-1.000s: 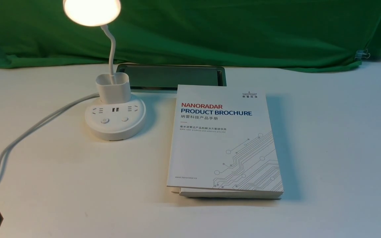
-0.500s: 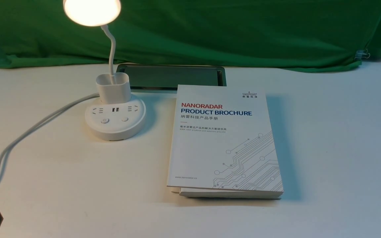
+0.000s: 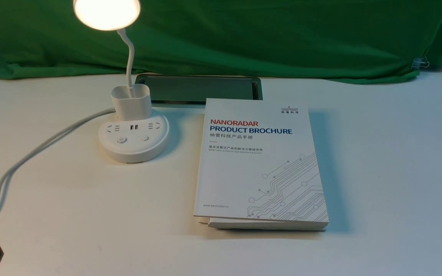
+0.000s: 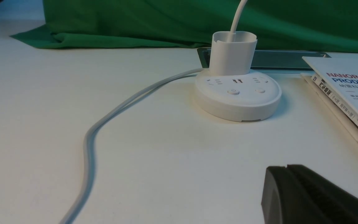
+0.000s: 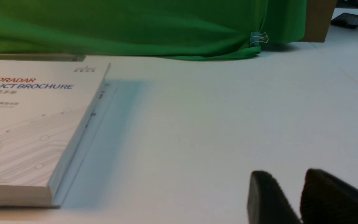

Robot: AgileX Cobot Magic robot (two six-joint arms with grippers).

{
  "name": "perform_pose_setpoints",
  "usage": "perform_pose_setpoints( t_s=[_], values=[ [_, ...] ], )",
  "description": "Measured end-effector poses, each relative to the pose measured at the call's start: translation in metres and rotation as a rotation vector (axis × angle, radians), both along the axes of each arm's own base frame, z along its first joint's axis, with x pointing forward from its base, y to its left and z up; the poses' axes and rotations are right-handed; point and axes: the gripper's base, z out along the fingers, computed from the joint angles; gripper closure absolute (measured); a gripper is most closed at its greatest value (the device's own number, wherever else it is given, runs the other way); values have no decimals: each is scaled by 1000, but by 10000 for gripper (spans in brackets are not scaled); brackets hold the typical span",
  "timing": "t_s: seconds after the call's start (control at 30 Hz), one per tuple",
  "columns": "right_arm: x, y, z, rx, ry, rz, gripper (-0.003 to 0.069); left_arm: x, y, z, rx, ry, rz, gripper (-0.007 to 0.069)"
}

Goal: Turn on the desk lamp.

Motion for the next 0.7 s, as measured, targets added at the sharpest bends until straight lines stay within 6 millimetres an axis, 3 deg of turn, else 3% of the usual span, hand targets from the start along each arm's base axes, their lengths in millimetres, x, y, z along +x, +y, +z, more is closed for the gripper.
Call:
perform_pose_setpoints(
  t_s=[0.7],
  values=[
    [0, 0, 0, 0, -1, 0, 419, 0, 1, 0, 0, 0, 23, 603]
  ],
)
